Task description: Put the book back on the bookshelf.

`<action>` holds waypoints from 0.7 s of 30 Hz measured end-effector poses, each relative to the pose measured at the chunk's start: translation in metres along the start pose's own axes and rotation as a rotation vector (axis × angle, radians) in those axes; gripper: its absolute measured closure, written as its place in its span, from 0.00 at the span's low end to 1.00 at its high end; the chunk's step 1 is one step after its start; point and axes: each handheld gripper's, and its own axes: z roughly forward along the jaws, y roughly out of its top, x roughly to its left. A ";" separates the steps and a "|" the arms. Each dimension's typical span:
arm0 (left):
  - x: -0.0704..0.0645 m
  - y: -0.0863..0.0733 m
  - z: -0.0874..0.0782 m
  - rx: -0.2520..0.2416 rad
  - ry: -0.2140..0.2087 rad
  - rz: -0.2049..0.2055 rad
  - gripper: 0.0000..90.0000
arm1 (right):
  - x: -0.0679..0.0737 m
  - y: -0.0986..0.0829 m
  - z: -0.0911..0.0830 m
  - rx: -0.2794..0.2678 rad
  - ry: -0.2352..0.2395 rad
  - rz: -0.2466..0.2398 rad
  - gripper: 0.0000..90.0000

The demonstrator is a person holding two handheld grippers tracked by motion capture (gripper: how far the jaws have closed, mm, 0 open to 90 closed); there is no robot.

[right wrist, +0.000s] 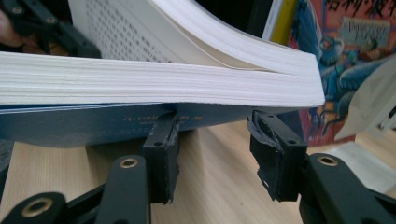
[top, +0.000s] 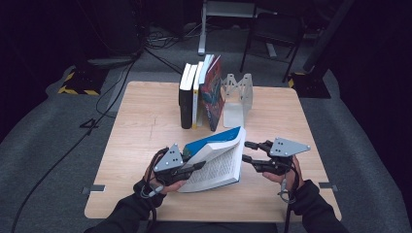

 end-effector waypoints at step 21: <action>-0.006 -0.017 -0.013 0.060 0.014 -0.050 0.74 | 0.019 0.032 0.043 0.040 0.037 -0.047 0.47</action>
